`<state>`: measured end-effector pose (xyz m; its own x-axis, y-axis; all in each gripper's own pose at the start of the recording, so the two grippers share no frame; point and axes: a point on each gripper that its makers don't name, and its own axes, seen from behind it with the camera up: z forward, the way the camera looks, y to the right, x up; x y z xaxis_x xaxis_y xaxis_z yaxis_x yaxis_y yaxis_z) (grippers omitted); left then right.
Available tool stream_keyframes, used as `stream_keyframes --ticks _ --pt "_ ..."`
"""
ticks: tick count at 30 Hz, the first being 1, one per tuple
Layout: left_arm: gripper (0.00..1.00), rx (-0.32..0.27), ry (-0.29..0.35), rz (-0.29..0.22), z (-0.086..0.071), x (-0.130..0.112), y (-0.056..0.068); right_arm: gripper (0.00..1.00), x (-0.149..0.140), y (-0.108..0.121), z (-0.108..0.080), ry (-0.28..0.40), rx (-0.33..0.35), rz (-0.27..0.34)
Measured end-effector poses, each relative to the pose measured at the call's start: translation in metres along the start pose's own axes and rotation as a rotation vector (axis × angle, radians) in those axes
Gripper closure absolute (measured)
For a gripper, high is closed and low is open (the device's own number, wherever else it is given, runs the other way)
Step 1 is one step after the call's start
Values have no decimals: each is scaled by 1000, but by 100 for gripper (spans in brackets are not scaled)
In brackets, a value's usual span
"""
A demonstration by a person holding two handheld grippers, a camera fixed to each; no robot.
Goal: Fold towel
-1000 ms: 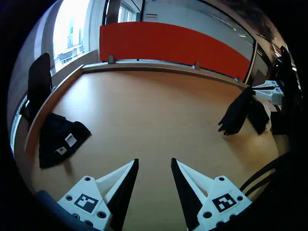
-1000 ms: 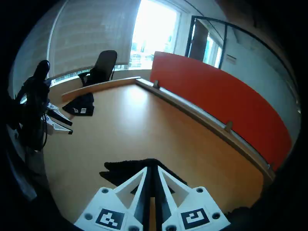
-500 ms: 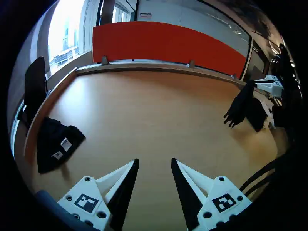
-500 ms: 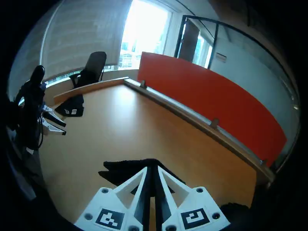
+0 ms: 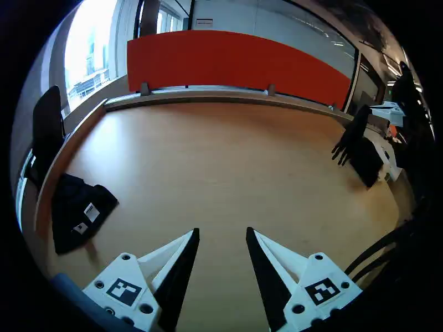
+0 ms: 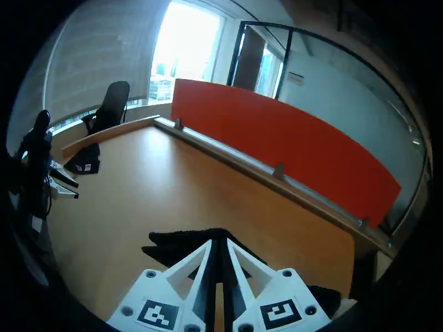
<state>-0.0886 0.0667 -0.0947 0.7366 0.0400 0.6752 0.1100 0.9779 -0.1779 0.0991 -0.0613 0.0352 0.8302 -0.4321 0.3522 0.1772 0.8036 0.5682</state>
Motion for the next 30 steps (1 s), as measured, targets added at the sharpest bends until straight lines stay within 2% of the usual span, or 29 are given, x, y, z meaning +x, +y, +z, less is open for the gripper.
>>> stream_keyframes --ticks 17,30 --pt "39 9 -4 6 4 4 -2 96 -4 86 -18 -31 -99 18" --pt "39 13 -10 13 8 8 1 96 -5 154 -32 -48 -168 70"
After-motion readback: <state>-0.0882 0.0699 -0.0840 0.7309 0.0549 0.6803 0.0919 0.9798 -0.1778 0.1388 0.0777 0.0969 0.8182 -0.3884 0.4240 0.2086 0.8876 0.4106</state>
